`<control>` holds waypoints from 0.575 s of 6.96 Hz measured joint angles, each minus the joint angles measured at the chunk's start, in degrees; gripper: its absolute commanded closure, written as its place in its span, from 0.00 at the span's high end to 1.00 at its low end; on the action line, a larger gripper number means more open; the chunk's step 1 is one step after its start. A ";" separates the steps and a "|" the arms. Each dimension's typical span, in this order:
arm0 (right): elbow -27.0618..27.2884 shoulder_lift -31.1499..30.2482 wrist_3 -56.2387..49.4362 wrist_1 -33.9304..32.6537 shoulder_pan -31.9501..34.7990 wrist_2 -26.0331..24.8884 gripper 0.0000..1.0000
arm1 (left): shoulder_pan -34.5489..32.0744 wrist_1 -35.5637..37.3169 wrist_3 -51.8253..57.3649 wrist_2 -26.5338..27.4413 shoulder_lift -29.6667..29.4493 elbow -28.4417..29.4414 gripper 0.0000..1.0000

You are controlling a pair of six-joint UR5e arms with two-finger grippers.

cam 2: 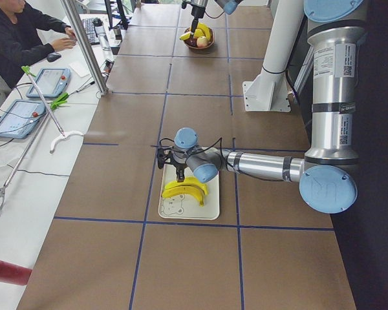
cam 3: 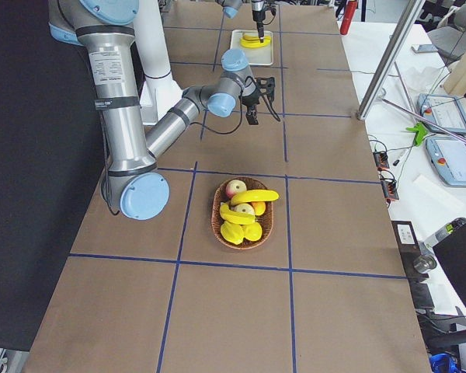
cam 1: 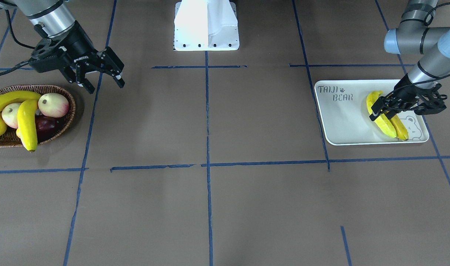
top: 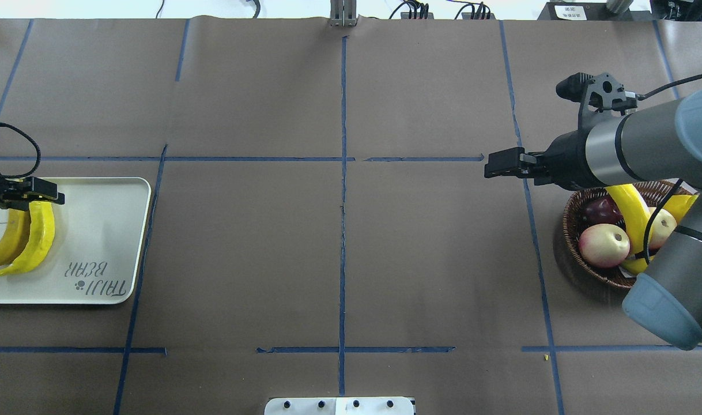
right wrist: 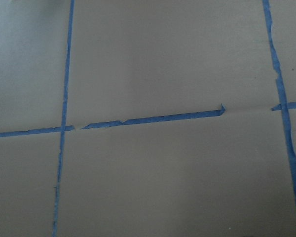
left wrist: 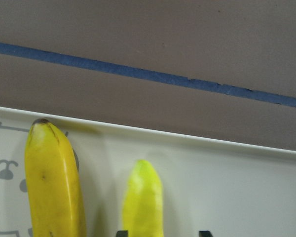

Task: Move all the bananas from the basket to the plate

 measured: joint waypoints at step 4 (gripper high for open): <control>0.30 -13.43 -12.85 2.13 6.47 5.25 1.00 | -3.97 0.48 -4.02 -10.82 -4.18 -2.22 1.00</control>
